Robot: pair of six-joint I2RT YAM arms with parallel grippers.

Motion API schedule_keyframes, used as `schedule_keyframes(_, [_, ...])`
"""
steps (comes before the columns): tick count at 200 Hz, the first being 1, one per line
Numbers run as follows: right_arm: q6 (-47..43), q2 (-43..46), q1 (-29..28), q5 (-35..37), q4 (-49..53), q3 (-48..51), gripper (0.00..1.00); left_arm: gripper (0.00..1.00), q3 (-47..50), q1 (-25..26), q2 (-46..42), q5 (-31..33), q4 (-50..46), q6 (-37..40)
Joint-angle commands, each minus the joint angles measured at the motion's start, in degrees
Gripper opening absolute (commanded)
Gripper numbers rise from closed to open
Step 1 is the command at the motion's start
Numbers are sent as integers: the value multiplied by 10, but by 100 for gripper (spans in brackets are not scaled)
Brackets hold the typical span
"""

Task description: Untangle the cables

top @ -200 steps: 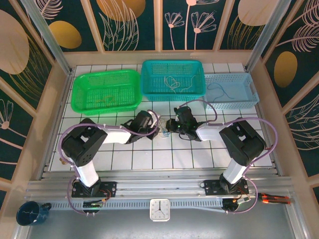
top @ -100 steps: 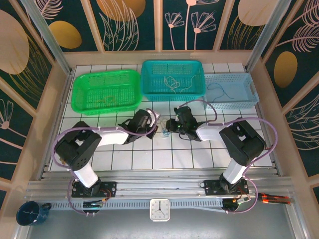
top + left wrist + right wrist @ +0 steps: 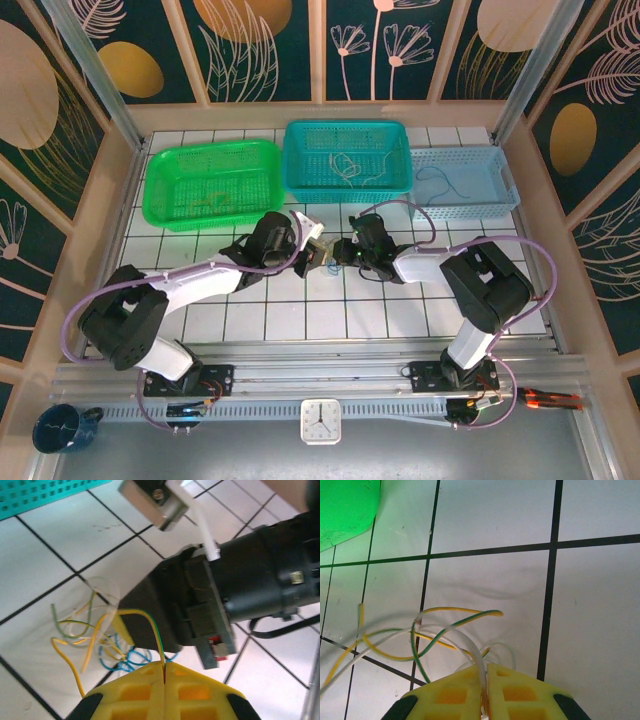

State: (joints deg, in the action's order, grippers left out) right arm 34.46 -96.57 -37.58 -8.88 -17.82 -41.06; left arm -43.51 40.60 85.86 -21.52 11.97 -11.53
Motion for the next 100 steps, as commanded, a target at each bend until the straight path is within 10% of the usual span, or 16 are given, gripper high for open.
schedule_keyframes(1, [-3, -2, 3, 10, -11, 9, 11, 0, -15, -14, -16, -77, -11, -19])
schedule_keyframes(60, [-8, 6, 2, 5, 0, -2, 12, 0, 27, -57, -46, -145, 82, -86])
schedule_keyframes(100, [-18, 45, 3, -11, 17, -13, 38, 0, 33, -62, -54, -132, 124, -121])
